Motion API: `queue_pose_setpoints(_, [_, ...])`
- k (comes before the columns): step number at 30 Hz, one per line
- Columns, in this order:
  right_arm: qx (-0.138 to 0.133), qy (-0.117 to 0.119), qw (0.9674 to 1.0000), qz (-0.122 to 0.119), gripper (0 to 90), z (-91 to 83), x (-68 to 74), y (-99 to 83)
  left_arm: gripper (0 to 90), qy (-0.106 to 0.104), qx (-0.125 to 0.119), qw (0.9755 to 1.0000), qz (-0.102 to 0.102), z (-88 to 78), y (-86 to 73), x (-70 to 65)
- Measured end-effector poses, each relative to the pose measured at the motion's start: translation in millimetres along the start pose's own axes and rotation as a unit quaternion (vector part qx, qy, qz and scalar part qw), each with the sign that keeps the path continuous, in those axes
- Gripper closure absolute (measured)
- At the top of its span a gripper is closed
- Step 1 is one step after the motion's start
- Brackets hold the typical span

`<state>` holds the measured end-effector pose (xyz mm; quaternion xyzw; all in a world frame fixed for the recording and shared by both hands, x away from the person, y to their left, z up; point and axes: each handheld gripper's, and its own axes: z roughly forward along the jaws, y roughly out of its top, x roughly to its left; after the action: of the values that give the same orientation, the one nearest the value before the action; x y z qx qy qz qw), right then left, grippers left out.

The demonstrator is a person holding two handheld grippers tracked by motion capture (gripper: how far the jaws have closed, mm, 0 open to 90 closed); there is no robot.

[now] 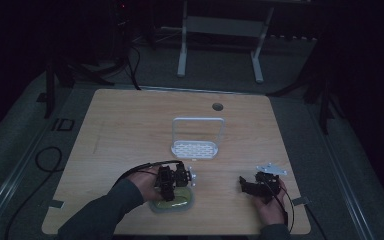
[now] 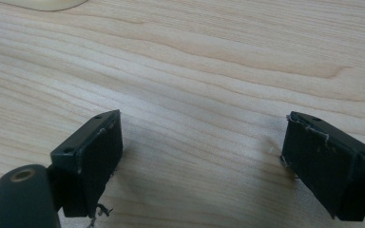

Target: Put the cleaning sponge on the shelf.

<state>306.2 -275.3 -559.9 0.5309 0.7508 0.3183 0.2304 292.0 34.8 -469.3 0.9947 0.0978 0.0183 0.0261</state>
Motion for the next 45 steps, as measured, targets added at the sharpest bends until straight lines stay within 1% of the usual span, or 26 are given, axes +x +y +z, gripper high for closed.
queue_pose_setpoints(4, [0.0,0.0,1.0,0.0,13.0,0.0,0.0,0.0,70.8,0.007,0.003,0.9999,0.013,-1.2,1.4,-1.5])
queue_pose_setpoints(7, [0.0,0.0,1.0,0.0,13.1,0.0,0.0,0.0,71.0,0.011,0.004,0.9998,0.014,-3.5,2.5,-0.9])
queue_pose_setpoints(11, [0.0,0.0,1.0,0.0,13.0,0.0,0.0,0.0,71.0,0.017,0.003,0.9996,0.022,-7.8,4.2,-0.2])
queue_pose_setpoints(15, [0.0,0.0,1.0,0.0,13.0,0.0,0.0,0.0,71.0,0.028,-0.001,0.9993,0.024,-11.3,6.8,1.3])
queue_pose_setpoints(19, [0.0,0.0,1.0,0.0,13.0,0.0,0.0,0.0,71.3,0.035,-0.001,0.9989,0.03,-14.8,9.1,2.5])
queue_pose_setpoints(24, [0.0,0.0,1.0,0.0,13.1,0.0,0.0,0.0,71.4,0.041,-0.002,0.9985,0.035,-18.0,12.6,4.1])
queue_pose_setpoints(25, [0.0,0.0,1.0,0.0,13.0,0.0,0.0,0.0,71.4,0.04,-0.002,0.9986,0.034,-18.4,13.1,4.7])
queue_pose_setpoints(27, [0.0,0.0,1.0,0.0,13.0,0.0,0.0,0.0,71.4,0.045,-0.003,0.9984,0.033,-19.5,14.5,6.4])
queue_pose_setpoints(30, [0.0,0.0,1.0,0.0,13.0,0.0,0.0,0.0,71.4,0.046,-0.006,0.9984,0.032,-21.4,16.3,8.9])
queue_pose_setpoints(32, [0.0,0.0,1.0,0.0,13.1,0.0,0.0,0.0,71.4,0.052,-0.007,0.9979,0.037,-23.5,17.4,10.4])
queue_pose_setpoints(33, [0.0,0.0,1.0,0.0,13.1,0.0,0.0,0.0,71.4,0.051,-0.01,0.9979,0.038,-24.2,17.6,11.3])
queue_pose_setpoints(36, [0.0,0.0,1.0,0.001,13.0,-0.1,0.1,0.0,71.4,0.061,-0.016,0.9972,0.041,-26.3,18.5,14.0])
queue_pose_setpoints(40, [0.0,0.0,1.0,0.0,13.0,0.0,0.1,0.0,71.4,0.067,-0.028,0.9963,0.048,-28.5,18.9,17.7])
queue_pose_setpoints(45, [0.0,0.0,1.0,0.001,13.1,0.0,0.1,0.0,71.5,0.072,-0.033,0.9957,0.048,-28.6,20.8,20.4])
